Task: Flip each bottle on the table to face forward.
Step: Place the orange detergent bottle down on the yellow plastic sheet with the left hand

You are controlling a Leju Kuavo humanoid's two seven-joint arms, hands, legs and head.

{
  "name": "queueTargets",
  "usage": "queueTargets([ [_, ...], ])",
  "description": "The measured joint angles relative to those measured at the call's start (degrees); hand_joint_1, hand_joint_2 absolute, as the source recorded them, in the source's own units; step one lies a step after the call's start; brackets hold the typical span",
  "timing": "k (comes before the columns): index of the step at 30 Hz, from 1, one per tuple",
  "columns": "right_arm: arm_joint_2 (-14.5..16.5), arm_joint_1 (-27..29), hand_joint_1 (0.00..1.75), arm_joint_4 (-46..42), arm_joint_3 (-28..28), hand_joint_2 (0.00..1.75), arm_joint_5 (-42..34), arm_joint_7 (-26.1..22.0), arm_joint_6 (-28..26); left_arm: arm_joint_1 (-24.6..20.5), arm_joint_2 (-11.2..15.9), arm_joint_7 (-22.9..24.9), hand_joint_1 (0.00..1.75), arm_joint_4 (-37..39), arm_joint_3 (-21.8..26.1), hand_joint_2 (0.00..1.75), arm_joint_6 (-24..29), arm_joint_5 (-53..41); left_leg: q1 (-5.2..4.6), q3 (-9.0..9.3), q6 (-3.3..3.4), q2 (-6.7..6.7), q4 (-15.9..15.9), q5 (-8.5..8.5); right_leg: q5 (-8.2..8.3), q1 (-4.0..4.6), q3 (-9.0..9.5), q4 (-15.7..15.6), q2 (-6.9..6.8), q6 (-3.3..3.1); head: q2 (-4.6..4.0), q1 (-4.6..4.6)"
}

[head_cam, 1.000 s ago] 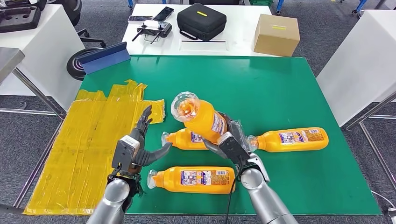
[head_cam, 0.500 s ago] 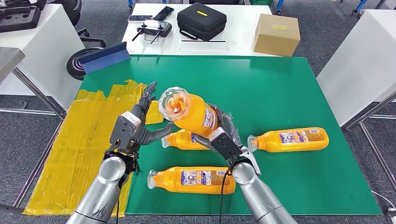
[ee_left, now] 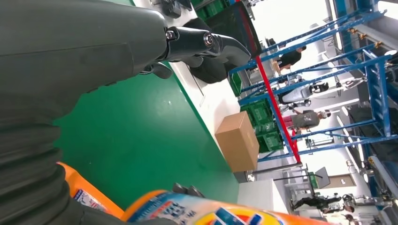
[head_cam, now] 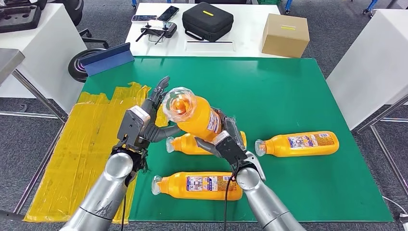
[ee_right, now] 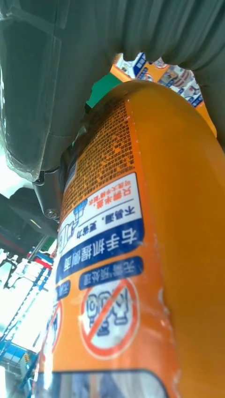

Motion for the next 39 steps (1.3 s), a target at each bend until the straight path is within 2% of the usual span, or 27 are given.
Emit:
queueTargets([
  [9,0.72,-4.37,1.75,4.58,-0.18,1.75,-2.71,-1.65,-6.97,-0.57,-0.81,-0.06,0.0,1.73,-2.17,1.75,-0.09,0.55,0.0,0.0,0.01,0.0,0.01,0.02,0.01,-0.01,-0.01,0.0,0.0,0.01,0.0,0.01],
  [18,0.77,-6.17,1.75,7.29,-0.83,1.75,-3.03,-2.01,-7.7,-0.92,-1.02,-0.06,0.0,2.72,-2.37,1.75,-0.09,0.58,0.0,-0.02,0.02,0.0,0.02,0.02,0.01,0.0,-0.03,0.0,0.0,0.01,0.0,-0.01],
  [27,0.53,-8.8,1.75,9.73,-3.38,1.75,-3.28,-3.3,-11.57,-1.33,-1.04,0.17,0.0,3.74,-2.75,1.75,-0.26,0.93,-0.01,-0.01,0.02,0.0,0.02,0.03,0.02,-0.01,-0.02,0.0,0.0,0.01,0.0,0.01],
  [33,0.63,-10.08,1.75,12.47,-3.97,1.75,-2.04,-4.04,-12.48,-1.98,-0.98,2.54,0.0,5.06,-2.81,1.75,-10.01,11.18,-0.01,-0.03,0.02,0.0,0.02,0.03,0.02,-0.01,-0.02,0.0,0.0,0.01,0.0,-0.01],
  [39,0.86,-11.22,1.75,15.33,-4.2,1.75,-1.26,-4.4,-13.29,-3.27,-0.95,4.1,0.0,7.33,-2.9,1.75,-12.8,15.68,0.0,-0.03,0.02,0.0,0.02,0.03,0.02,0.0,-0.03,0.02,0.0,0.01,0.0,0.0],
])
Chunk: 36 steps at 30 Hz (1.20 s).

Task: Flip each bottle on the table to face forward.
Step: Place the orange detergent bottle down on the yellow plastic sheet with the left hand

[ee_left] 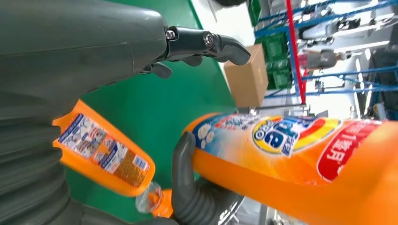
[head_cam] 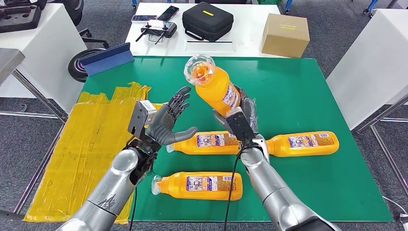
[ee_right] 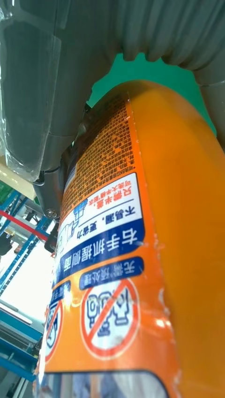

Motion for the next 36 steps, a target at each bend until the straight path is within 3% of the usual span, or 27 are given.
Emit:
queueTargets([
  [11,0.79,-0.67,1.75,2.01,0.04,1.75,1.13,0.32,0.01,-0.44,-0.18,1.52,0.0,1.67,-0.06,1.75,-1.82,4.51,0.0,-0.01,0.0,0.0,0.0,0.0,0.0,-0.01,0.0,0.0,-0.01,0.0,0.0,0.01],
  [36,5.65,-0.75,1.75,3.17,1.63,1.75,2.04,2.91,0.99,-1.46,-1.78,1.1,0.0,1.39,-0.17,1.75,4.97,3.96,0.0,-0.01,0.0,-0.01,0.0,0.0,0.0,0.0,0.0,0.01,-0.01,0.0,0.0,-0.01],
])
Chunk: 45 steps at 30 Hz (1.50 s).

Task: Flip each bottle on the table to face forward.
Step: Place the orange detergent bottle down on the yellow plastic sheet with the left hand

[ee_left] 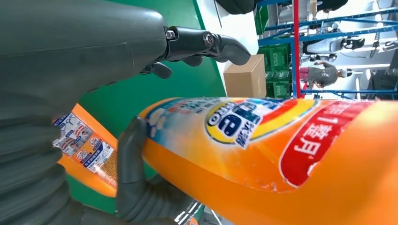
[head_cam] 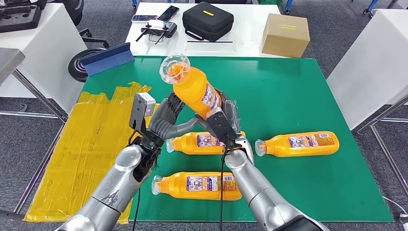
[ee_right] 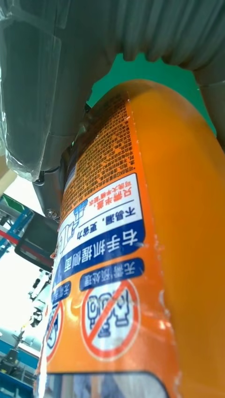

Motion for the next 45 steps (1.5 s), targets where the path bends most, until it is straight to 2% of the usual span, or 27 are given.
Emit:
queueTargets([
  [21,3.71,0.68,1.75,2.39,4.63,1.75,2.04,2.32,4.87,1.46,-0.61,-0.37,0.0,-0.99,1.5,1.75,2.13,-1.78,0.0,-0.01,0.0,0.0,-0.01,0.0,0.0,0.0,0.0,0.0,0.0,0.0,0.0,0.01],
  [45,4.23,0.75,1.75,5.69,6.31,1.75,1.95,3.47,6.55,3.01,-0.61,-1.3,0.0,-1.1,3.32,1.75,3.23,-1.87,0.0,-0.01,0.0,0.01,-0.01,0.0,0.0,-0.01,-0.01,0.0,0.0,0.0,0.0,0.01],
])
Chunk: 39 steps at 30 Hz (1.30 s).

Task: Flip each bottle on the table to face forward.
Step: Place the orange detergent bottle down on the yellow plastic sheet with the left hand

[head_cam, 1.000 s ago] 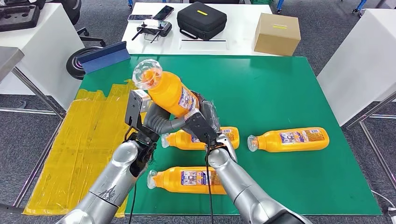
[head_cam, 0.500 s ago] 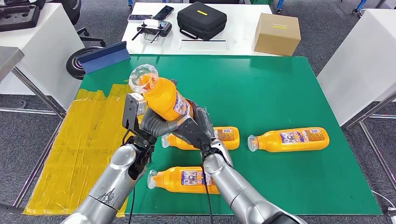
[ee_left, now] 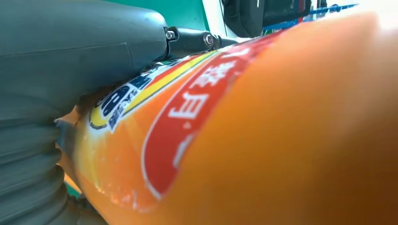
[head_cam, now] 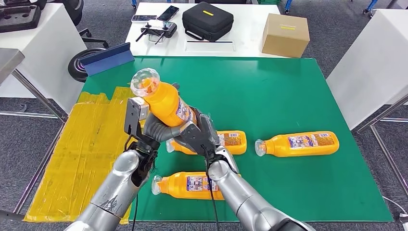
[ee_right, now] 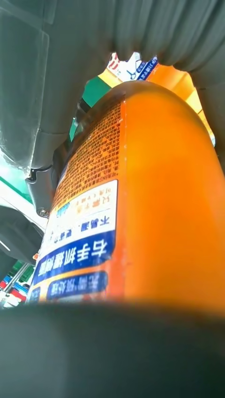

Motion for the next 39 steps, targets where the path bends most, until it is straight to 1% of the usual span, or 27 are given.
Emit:
queueTargets([
  [1,0.04,-0.01,1.75,0.1,0.12,1.75,-0.03,0.03,0.02,0.17,0.0,-0.34,0.14,-0.11,0.17,1.75,0.47,0.1,0.0,0.0,0.0,0.0,0.0,0.0,0.0,0.0,0.0,0.0,0.0,0.0,0.0,0.0],
  [4,0.2,-0.04,1.75,0.37,0.44,1.75,-0.16,0.1,0.02,0.8,0.0,-1.62,1.43,-0.98,0.78,1.75,2.3,-0.05,0.0,0.0,0.0,0.0,0.0,0.0,0.0,0.0,0.0,0.0,0.0,0.0,0.0,0.0],
  [5,0.24,-0.06,1.75,0.45,0.54,1.75,-0.24,0.14,0.01,1.05,0.0,-2.12,1.73,-1.47,0.94,1.75,2.96,-0.24,0.0,0.0,0.0,0.0,0.0,0.0,0.0,0.0,0.0,0.0,0.0,0.0,0.0,-0.01],
  [11,0.42,-0.34,1.75,0.98,0.91,1.75,-0.78,0.29,-0.14,2.21,-0.03,-3.44,1.75,-4.4,1.1,1.75,5.57,-1.44,0.0,0.0,0.0,0.01,0.0,0.0,0.0,0.0,-0.01,0.0,0.0,0.0,0.0,-0.01],
  [28,0.83,-0.92,1.75,1.88,1.13,1.75,-1.01,-0.04,-0.63,2.53,-0.51,-3.85,1.75,-5.03,1.51,1.75,6.89,-1.54,0.0,0.0,0.0,0.01,0.0,0.0,0.0,0.0,-0.02,0.0,0.0,0.0,0.0,0.0],
  [29,0.84,-0.95,1.72,1.92,1.13,1.75,-1.01,-0.04,-0.63,2.53,-0.52,-3.86,1.75,-5.02,1.55,1.75,6.9,-1.52,0.0,0.0,0.0,0.01,0.0,0.0,0.0,0.0,-0.02,0.0,0.0,0.0,0.0,0.0],
  [33,0.86,-0.98,0.0,1.92,1.13,1.75,-0.96,-0.04,-1.0,2.53,-0.63,-4.39,1.75,-4.97,1.88,1.75,7.59,-1.62,0.0,0.0,0.0,0.01,0.0,0.0,0.0,0.0,-0.03,0.0,0.0,0.0,0.0,0.0],
  [36,0.71,-0.47,0.0,1.3,1.15,1.75,-0.37,0.03,-2.15,2.52,-0.65,-5.78,1.75,-5.25,2.43,1.75,10.55,-3.14,0.0,0.0,0.0,0.01,0.0,0.0,0.0,0.0,-0.03,0.0,0.01,0.0,0.0,0.01],
  [39,-0.09,1.17,0.0,-1.68,1.15,1.75,0.67,1.15,-2.69,2.5,-0.38,-6.89,1.75,-6.35,4.11,1.75,13.86,-5.02,0.0,0.0,0.0,0.01,0.0,0.0,0.0,0.0,-0.03,0.0,0.0,0.0,0.0,0.0],
])
